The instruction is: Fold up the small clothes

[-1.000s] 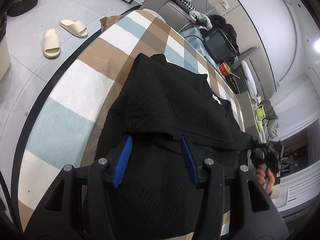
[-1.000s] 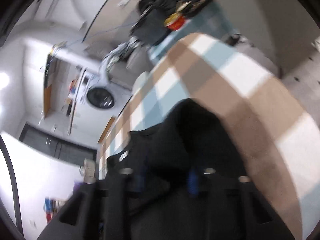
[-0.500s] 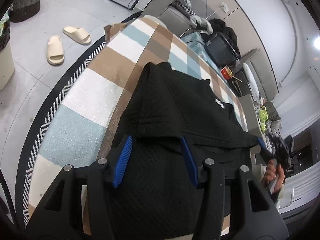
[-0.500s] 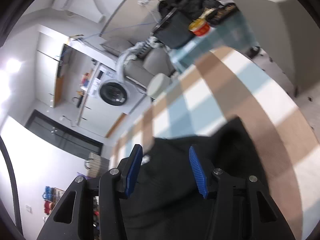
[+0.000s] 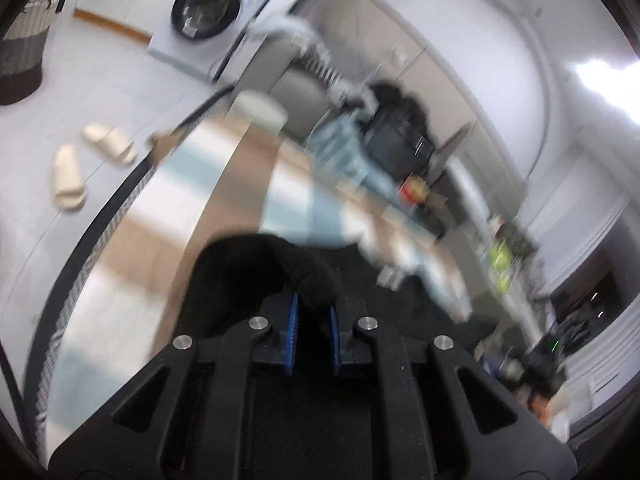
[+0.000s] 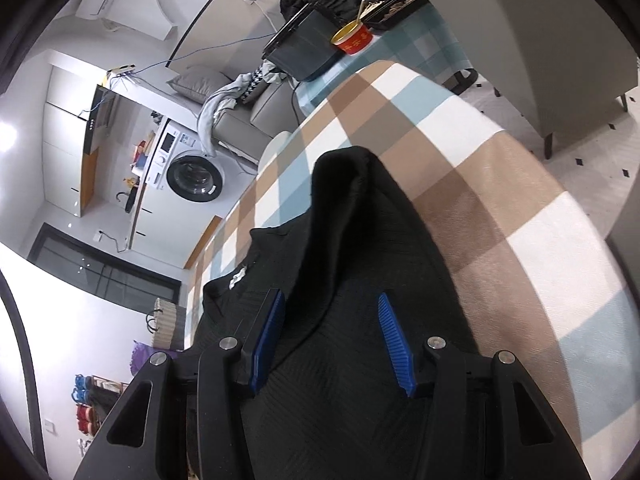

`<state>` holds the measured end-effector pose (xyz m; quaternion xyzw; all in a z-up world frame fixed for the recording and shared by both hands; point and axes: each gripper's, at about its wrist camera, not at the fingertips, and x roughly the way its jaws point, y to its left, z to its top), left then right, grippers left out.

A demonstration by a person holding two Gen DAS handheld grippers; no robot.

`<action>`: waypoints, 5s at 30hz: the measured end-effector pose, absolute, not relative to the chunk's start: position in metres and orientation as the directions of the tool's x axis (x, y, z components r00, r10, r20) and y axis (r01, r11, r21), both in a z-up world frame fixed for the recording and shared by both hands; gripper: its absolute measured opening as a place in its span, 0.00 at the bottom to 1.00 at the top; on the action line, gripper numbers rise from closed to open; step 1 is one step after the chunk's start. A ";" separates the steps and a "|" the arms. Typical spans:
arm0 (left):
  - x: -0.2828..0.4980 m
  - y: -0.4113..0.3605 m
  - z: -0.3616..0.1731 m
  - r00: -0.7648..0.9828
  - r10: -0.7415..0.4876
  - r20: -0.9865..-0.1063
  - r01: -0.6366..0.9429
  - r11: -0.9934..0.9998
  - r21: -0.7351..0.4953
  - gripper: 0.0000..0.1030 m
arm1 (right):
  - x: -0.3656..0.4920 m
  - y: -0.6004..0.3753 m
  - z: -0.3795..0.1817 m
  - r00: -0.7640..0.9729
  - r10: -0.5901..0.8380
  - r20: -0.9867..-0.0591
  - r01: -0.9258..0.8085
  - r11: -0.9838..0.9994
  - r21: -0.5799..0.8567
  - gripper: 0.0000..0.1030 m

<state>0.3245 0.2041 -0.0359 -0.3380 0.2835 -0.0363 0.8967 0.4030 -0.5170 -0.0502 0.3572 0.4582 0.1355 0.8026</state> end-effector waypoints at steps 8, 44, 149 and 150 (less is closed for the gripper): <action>0.367 0.224 -0.053 0.810 -0.090 -0.579 -0.351 0.717 -0.602 0.68 | 0.395 -0.512 -0.040 0.542 0.516 -0.663 0.095 0.746 0.659 0.52; 0.305 0.180 -0.102 0.600 -0.116 -0.791 -0.251 0.912 -0.324 0.21 | 0.442 -0.507 -0.060 0.453 0.332 -0.827 0.009 0.926 0.377 0.59; 0.166 0.061 -0.089 0.599 -0.134 -0.789 -0.016 0.984 -0.180 0.75 | 0.290 -0.357 -0.072 0.483 0.215 -0.849 -0.304 0.950 0.067 0.87; 0.165 0.062 -0.090 0.601 -0.135 -0.788 -0.017 0.983 -0.182 0.75 | 0.291 -0.357 -0.072 0.486 0.202 -0.850 -0.315 0.948 0.046 0.87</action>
